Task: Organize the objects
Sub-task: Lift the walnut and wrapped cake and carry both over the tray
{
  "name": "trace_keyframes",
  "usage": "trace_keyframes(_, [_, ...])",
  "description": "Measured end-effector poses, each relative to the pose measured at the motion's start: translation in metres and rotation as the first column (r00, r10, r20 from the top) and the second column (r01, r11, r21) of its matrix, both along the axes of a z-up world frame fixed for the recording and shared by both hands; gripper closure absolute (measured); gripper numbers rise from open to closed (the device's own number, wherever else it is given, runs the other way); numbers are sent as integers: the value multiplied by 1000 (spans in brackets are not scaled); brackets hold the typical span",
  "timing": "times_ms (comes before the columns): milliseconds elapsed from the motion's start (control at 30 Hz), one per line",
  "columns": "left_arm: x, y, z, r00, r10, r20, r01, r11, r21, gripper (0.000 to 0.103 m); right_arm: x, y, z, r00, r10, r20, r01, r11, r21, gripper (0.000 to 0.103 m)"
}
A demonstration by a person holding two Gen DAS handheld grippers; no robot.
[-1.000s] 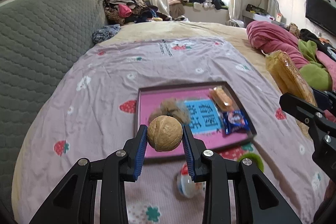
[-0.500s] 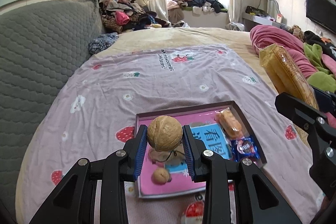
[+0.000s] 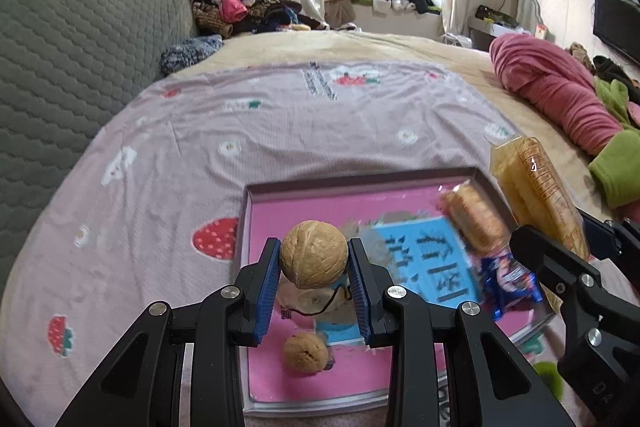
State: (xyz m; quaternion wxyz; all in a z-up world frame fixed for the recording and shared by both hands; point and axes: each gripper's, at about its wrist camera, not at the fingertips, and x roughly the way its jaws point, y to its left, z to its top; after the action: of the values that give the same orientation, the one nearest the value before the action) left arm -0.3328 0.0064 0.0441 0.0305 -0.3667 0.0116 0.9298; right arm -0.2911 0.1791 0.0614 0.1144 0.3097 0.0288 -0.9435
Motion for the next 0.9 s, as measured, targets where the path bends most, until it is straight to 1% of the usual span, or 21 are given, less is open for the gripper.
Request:
trace_keyframes(133, [-8,-2,-25,1000,-7,21,7,1000,22,69,-9,2,-22,999,-1,36,0,1000,18,63])
trace_keyframes(233, [-14,2,-38,999,-21,39,20,1000,15,69,-14,6,-32,999,-3,54,2,1000,16,63])
trace_keyframes(400, [-18,2,-46,998,-23,53,22,1000,15,69,-21,8,-46,995,-17,95,14,999,31,63])
trace_keyframes(633, [-25,2,-58,996,-20,82,20,1000,2,69,-27,-6,-62,987,12,160,-24,997,76,62])
trace_keyframes(900, [-30,0,-67,995,-17,102,17,1000,-1,69,-34,-13,-80,977,12,213,-37,992,117,62])
